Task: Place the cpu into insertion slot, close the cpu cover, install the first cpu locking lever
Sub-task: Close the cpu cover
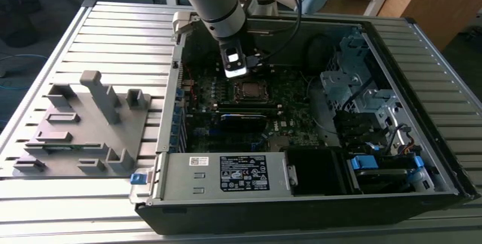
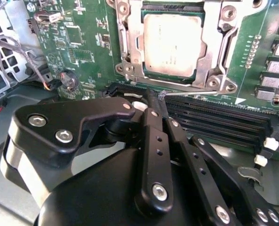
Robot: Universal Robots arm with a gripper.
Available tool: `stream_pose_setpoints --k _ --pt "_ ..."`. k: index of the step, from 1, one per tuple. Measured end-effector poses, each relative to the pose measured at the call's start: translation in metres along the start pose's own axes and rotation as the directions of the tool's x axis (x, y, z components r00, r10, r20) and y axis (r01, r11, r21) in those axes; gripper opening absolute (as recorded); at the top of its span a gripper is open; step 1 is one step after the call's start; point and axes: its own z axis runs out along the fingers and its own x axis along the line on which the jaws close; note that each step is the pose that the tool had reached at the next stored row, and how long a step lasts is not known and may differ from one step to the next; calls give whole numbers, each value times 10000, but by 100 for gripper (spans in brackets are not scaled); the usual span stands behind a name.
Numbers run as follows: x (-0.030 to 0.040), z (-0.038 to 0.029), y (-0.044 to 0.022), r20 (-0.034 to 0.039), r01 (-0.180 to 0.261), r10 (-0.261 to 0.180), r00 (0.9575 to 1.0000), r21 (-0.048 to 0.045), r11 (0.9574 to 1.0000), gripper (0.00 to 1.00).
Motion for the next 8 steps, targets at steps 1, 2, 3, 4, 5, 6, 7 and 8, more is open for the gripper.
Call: stream_pose_setpoints --k 1,2,3,4,5,6,7,8 --pt "1 5 -1 9 -6 6 10000 12 10000 10" --pt "2 10 -2 19 -13 13 10000 26 10000 10" --pt "3 15 -4 28 -21 21 10000 38 10000 10" --pt "4 22 -7 36 -30 30 10000 48 10000 10" --pt "6 29 -9 43 -40 40 10000 56 10000 10" --pt "8 36 -12 52 -52 52 10000 65 10000 10" --pt "9 42 -14 61 -63 63 10000 76 10000 10" --pt "11 47 -16 70 -74 74 9999 87 9999 10"
